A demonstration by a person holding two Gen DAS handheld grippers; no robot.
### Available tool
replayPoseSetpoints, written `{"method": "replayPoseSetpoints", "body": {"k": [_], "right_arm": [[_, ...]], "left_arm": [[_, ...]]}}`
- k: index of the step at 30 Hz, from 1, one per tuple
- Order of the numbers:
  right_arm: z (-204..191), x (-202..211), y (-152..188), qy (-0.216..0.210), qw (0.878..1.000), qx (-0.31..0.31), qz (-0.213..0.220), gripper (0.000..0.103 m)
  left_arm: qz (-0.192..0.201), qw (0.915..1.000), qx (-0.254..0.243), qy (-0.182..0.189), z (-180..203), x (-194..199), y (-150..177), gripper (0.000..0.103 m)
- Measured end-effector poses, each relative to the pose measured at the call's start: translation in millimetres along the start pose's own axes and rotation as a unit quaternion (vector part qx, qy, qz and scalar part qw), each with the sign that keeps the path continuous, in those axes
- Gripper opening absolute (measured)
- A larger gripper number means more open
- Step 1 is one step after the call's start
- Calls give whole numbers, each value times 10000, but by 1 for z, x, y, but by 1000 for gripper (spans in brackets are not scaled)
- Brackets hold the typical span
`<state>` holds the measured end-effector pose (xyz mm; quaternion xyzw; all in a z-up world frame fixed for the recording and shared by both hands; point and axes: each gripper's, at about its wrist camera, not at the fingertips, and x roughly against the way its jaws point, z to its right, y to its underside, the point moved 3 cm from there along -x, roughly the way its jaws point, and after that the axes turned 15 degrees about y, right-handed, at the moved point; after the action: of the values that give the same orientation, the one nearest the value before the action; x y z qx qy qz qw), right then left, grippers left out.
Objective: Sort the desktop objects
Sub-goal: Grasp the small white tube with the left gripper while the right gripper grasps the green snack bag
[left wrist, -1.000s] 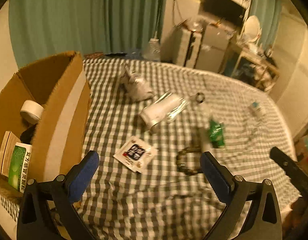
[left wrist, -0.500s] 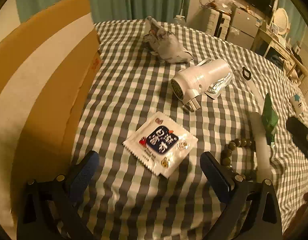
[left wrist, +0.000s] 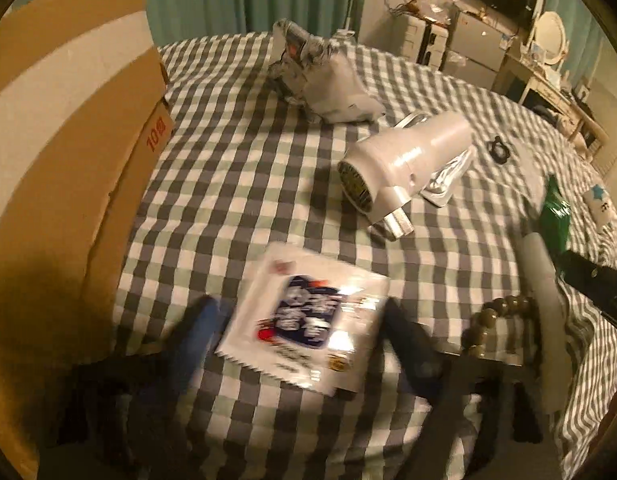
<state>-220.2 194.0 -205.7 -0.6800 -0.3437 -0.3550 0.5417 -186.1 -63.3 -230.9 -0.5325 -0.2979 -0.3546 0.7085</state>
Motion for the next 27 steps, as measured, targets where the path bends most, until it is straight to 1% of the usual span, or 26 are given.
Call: {"method": "replayPoseSetpoints", "body": {"k": [1, 2, 4, 5, 6, 7, 8, 9, 10, 11, 12, 13, 15, 16, 17, 18, 19, 20, 21, 22, 23, 24, 25, 26, 27], "right_arm": [[2, 1, 2, -10, 10000, -23, -7, 25], [5, 2, 3, -61, 10000, -78, -12, 24], [9, 8, 7, -125, 9997, -188, 26, 21], [11, 12, 7, -136, 9997, -194, 76, 21], [13, 19, 8, -143, 9996, -191, 143, 20], [15, 22, 8, -151, 9995, -199, 182, 20], [16, 25, 8, -202, 9994, -195, 185, 20], [17, 28, 10, -314, 9993, -181, 111, 21], [18, 29, 10, -366, 9991, -182, 55, 22], [17, 31, 10, -378, 9991, -192, 53, 33], [18, 35, 10, -355, 9990, -217, 153, 49], [17, 38, 9, -347, 9989, -222, 218, 55], [13, 39, 6, -365, 9986, -216, 308, 56], [11, 38, 4, -387, 9985, -219, 316, 56], [9, 36, 2, -384, 9985, -217, 327, 56], [5, 32, 0, -362, 9986, -208, 317, 56], [3, 28, -1, -356, 9987, -201, 297, 56], [-1, 24, -3, -365, 9988, -184, 275, 56], [-7, 17, -6, -351, 9989, -164, 258, 56], [-10, 12, -8, -319, 9991, -144, 235, 56], [-14, 6, -12, -273, 9993, -135, 219, 57], [-17, 1, -16, -238, 9994, -136, 226, 62], [-18, -4, -20, -211, 9994, -143, 225, 66], [-21, -12, -25, -132, 9996, -159, 187, 73], [-21, -20, -30, -55, 9997, -189, 133, 75]], "left_arm": [[12, 10000, -24, 53, 1, 3, 0, 59], [5, 9999, -23, 102, 2, 5, 0, 49], [1, 9998, -5, 205, 2, 8, 0, 44], [17, 9997, 0, 229, 1, 10, 1, 38], [54, 9997, -6, 238, 2, 13, -1, 25], [127, 9995, -9, 278, 4, 18, -1, 24], [227, 9994, -6, 276, 4, 22, -2, 21], [353, 9989, -19, 301, 5, 28, -3, 21], [398, 9986, -22, 344, 7, 29, -6, 21], [416, 9986, -36, 333, 8, 30, -8, 20], [402, 9987, -62, 300, 10, 30, -7, 20], [383, 9988, -71, 280, 10, 29, -8, 20], [297, 9992, -44, 261, 9, 24, -7, 20], [270, 9993, -16, 269, 9, 23, -7, 22], [252, 9994, 9, 241, 7, 21, -8, 27], [228, 9995, 32, 216, 5, 21, -6, 35], [199, 9996, 76, 185, 3, 18, -6, 41], [193, 9995, 145, 183, 1, 16, -7, 52], [213, 9991, 231, 272, -1, 14, -8, 60], [199, 9984, 323, 423, -3, 12, -8, 65], [169, 9976, 417, 532, -4, 9, -9, 78], [157, 9971, 479, 567, -5, 6, -9, 89], [130, 9971, 529, 536, -6, 3, -10, 92], [108, 9974, 531, 480, -6, -1, -10, 93], [67, 9982, 449, 390, -4, -7, -11, 96]]}}
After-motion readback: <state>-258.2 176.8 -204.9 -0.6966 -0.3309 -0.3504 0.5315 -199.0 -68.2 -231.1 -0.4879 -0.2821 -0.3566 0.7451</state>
